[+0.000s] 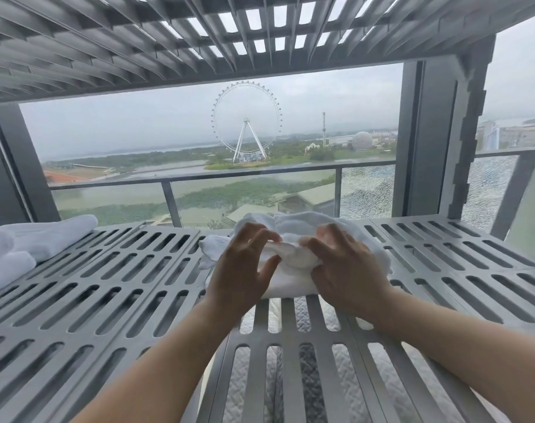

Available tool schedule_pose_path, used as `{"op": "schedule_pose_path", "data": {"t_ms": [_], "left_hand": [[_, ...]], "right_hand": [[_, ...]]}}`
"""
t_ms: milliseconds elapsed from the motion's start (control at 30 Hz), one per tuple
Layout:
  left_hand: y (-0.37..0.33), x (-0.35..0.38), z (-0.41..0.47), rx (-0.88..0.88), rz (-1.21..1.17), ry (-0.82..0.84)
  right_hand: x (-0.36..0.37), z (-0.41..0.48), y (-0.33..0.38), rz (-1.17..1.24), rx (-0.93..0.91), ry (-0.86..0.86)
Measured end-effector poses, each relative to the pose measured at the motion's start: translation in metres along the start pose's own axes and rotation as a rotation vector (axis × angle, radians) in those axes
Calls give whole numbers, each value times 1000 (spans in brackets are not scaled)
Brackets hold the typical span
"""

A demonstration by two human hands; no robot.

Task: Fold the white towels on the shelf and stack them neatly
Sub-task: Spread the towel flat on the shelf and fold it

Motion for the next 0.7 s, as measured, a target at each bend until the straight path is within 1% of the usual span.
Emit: {"op": "schedule_pose_path", "data": {"t_ms": [100,167,233,300,400,467,500,533,600,667,700], "left_hand": [[0,1,0,-1,-2,8],[0,2,-1,1,5,18],[0,4,-1,21,25,23],[0,5,-1,33,24,38],[2,11,-3,19,-8,99],[2,17,-7,-24,-31,176],[3,19,-8,-42,-38,225],[3,20,-9,-49,-35,277],[4,21,-8,-33,-8,371],[4,21,-8,-12,8,444],[4,21,-8,-6,10,473]], "right_hand": [[4,3,-8,-36,18,145],[4,7,-8,9,9,179],[-3,12,-7,37,3,125],[-16,18,-7,28,-7,11],[-32,29,-14,-87,-6,-173],[-36,34,-22,-210,15,-213],[-35,36,-27,-276,24,-194],[-32,37,-31,-349,31,-138],[-20,34,-43,-443,8,44],[-11,29,-51,-376,-4,243],[-10,26,-52,-312,15,297]]}}
Point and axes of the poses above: each hand's wrist, its own z-axis towards the middle knuckle, its own x-axis out of the palm, y = z × x, the point moved 1 cm from there along z, towards the middle knuckle, and after that the axes turned 8 degrees about x, right-handed, at the moved point
